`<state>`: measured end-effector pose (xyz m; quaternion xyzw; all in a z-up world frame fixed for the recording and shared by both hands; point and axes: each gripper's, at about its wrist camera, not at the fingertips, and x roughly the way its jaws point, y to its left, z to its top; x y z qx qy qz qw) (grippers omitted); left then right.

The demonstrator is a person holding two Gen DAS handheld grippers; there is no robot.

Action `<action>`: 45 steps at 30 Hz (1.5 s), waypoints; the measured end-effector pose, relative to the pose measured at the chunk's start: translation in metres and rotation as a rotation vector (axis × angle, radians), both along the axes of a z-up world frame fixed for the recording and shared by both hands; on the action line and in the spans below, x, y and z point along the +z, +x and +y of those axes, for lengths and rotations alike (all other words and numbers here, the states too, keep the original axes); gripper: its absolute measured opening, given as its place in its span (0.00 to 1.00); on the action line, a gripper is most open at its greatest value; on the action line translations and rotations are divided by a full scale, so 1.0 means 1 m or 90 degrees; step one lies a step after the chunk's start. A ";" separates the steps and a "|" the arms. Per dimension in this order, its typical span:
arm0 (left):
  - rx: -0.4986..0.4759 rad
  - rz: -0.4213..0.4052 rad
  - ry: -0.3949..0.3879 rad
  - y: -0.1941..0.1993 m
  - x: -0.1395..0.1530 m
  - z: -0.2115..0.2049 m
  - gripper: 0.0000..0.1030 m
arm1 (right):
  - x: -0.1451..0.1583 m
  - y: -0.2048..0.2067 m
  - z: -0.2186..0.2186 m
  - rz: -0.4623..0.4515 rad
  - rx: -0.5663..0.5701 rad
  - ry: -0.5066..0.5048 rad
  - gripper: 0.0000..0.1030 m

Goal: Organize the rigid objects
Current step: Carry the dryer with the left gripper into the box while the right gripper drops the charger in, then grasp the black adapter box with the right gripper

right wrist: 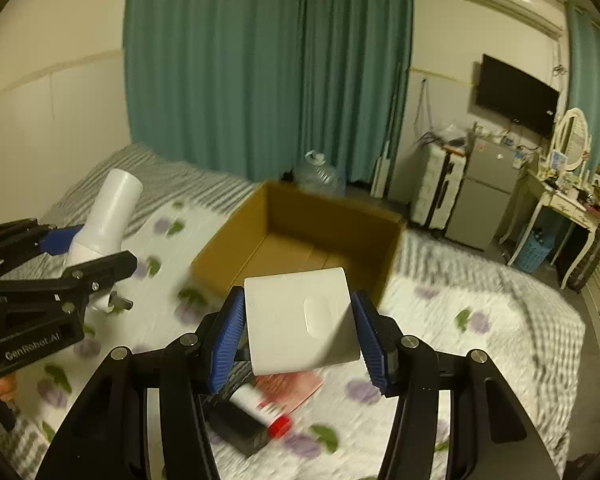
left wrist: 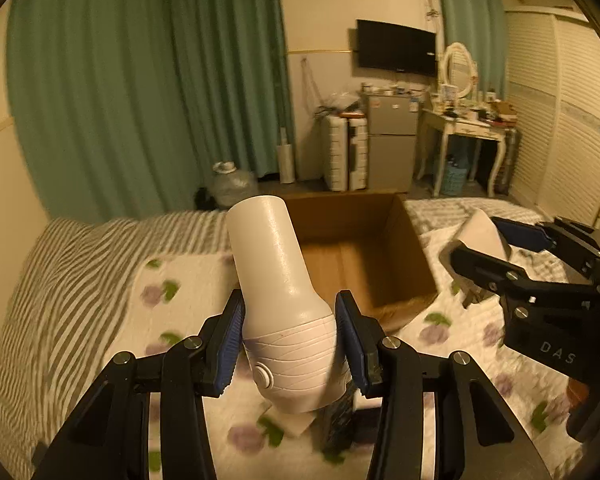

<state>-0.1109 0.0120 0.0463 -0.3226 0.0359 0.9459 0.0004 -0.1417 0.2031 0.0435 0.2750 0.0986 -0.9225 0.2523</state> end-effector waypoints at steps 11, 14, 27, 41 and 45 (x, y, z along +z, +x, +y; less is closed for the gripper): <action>-0.057 -0.082 -0.019 -0.137 -0.046 0.020 0.45 | -0.006 -0.112 -0.008 -0.008 -0.022 -0.008 0.51; -0.058 -0.115 -0.029 -0.167 -0.077 0.018 0.45 | -0.030 -0.146 -0.011 -0.032 -0.024 -0.011 0.51; -0.053 -0.106 -0.071 -0.174 -0.106 0.010 0.60 | -0.091 -0.198 -0.023 -0.071 -0.011 0.005 0.52; 0.003 0.004 -0.030 -0.050 -0.015 -0.004 0.64 | 0.007 -0.072 0.034 0.029 -0.098 -0.028 0.90; 0.017 0.038 -0.014 -0.015 0.015 -0.011 0.67 | 0.031 -0.019 0.042 0.050 -0.113 -0.011 0.92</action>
